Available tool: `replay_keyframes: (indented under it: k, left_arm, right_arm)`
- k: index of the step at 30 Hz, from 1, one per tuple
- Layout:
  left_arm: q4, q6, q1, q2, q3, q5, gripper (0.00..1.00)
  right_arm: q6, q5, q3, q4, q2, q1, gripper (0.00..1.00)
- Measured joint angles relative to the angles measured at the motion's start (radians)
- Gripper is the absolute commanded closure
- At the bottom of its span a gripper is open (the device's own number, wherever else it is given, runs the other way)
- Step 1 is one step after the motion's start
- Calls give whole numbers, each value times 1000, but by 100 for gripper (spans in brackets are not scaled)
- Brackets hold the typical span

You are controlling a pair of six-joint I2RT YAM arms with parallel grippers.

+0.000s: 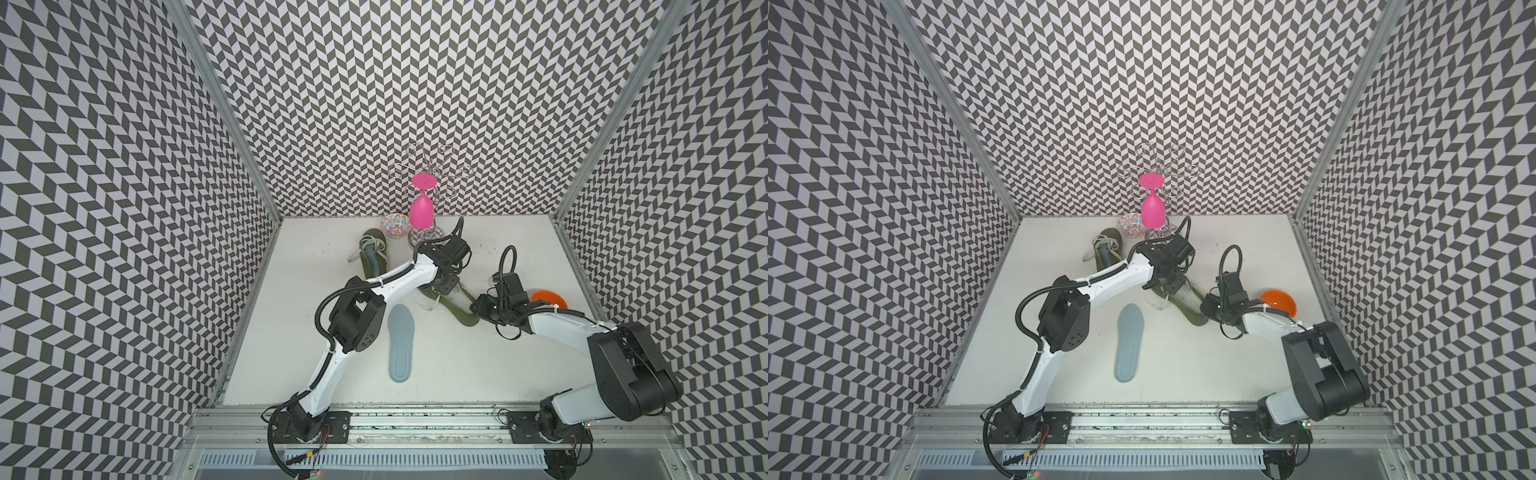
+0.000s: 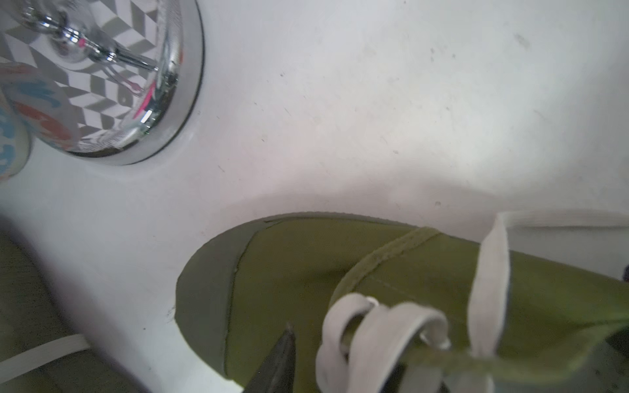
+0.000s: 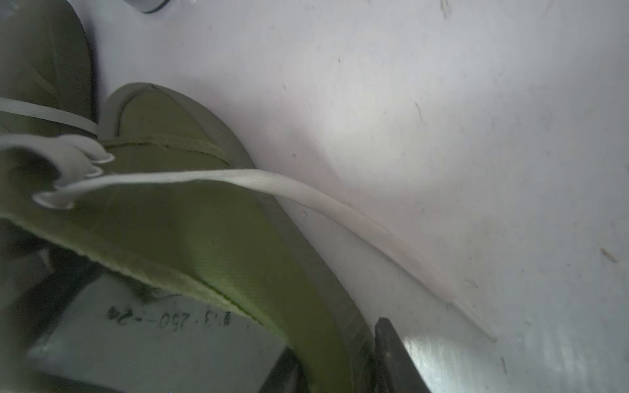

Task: Insert the insole into the shoe
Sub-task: Adjust the shoelace on the shoe.

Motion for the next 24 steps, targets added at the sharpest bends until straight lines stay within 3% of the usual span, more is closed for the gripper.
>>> replay_keyframes:
  k: [6, 7, 9, 18, 24]
  left_arm:
    - [4, -17, 6, -8, -8, 13, 63]
    - [7, -23, 5, -9, -13, 14, 78]
    - [11, -33, 3, -12, -18, 14, 91]
    - [11, -37, 6, -45, -53, 22, 91]
    - [48, -62, 43, -86, -115, 126, 91]
  right_arm:
    - [3, 2, 0, -1, 0, 0, 60]
    - [3, 2, 0, -1, 0, 0, 60]
    - [3, 3, 0, -2, 0, 0, 60]
    - [-8, 17, 11, -18, 0, 0, 60]
    - [-18, 53, 19, -29, 0, 1, 61]
